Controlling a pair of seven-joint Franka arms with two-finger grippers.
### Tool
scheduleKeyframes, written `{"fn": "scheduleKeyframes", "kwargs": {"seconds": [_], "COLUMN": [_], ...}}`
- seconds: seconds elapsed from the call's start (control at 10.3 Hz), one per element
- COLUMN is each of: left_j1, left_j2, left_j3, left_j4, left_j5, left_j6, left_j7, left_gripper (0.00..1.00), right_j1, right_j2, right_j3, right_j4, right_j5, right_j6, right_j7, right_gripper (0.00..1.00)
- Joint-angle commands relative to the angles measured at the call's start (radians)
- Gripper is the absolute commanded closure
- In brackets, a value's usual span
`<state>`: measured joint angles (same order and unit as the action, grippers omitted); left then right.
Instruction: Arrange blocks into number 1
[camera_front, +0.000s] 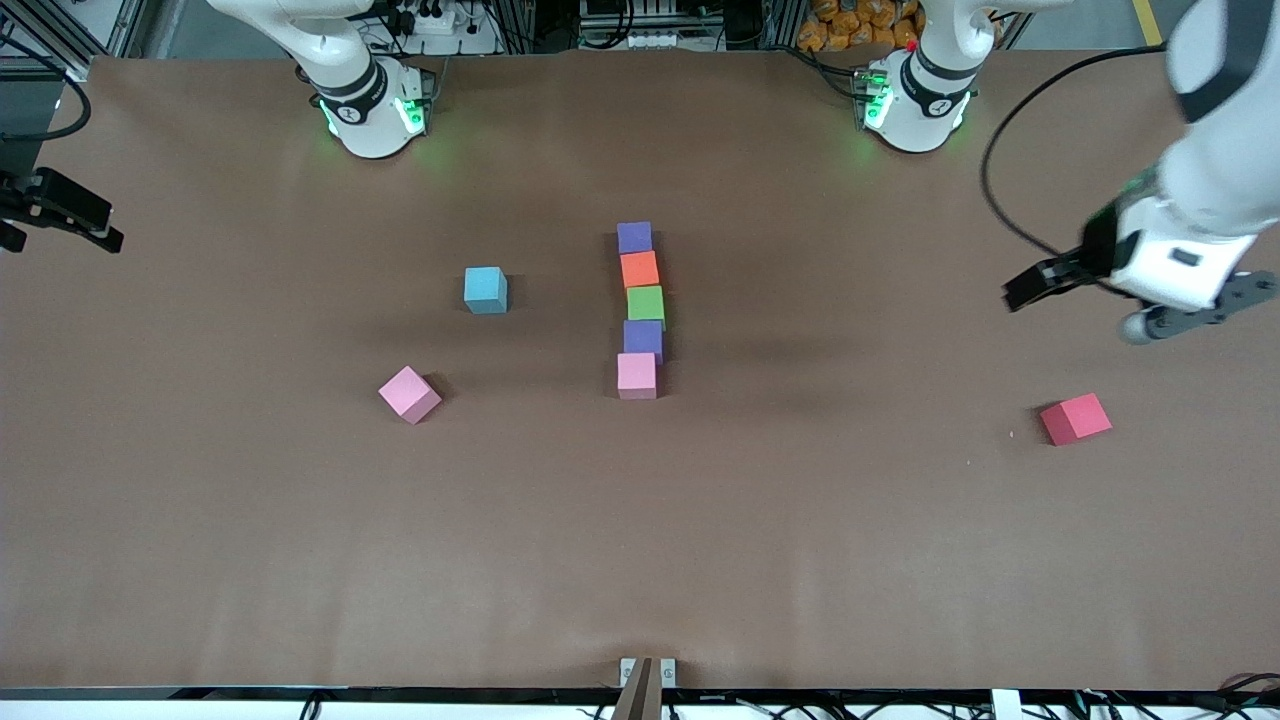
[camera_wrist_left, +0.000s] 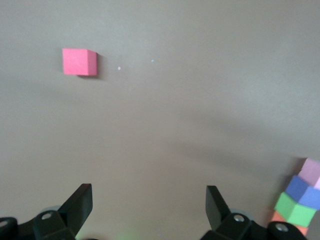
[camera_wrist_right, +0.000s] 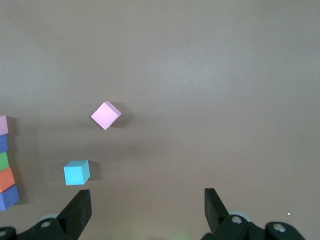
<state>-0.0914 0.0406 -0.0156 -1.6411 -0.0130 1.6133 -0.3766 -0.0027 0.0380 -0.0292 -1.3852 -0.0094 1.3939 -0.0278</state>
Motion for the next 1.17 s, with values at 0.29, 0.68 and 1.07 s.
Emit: {"fn": "scheduleKeyframes", "kwargs": {"seconds": [0.29, 0.68, 1.07], "left_j1": [0.108, 0.090, 0.019], "left_j2": [-0.142, -0.140, -0.105], "left_j3": [-0.026, -0.047, -0.043], "left_j4": [-0.022, -0.008, 0.023], "left_j5": [-0.001, -0.033, -0.027], "left_j6": [-0.108, -0.105, -0.105], "left_j7": [0.212, 0.199, 0.122], "left_gripper": [0.00, 0.00, 0.00], "right_j1": [-0.008, -0.010, -0.010], "right_j2": [-0.010, -0.007, -0.006], "right_j3": [0.012, 0.012, 0.014], "right_j4": [-0.003, -0.003, -0.003], "right_j5": [-0.020, -0.021, -0.031], "right_j6": [-0.027, -0.027, -0.026], "right_j7": [-0.018, -0.018, -0.017], "right_gripper": [0.00, 0.00, 0.00]}}
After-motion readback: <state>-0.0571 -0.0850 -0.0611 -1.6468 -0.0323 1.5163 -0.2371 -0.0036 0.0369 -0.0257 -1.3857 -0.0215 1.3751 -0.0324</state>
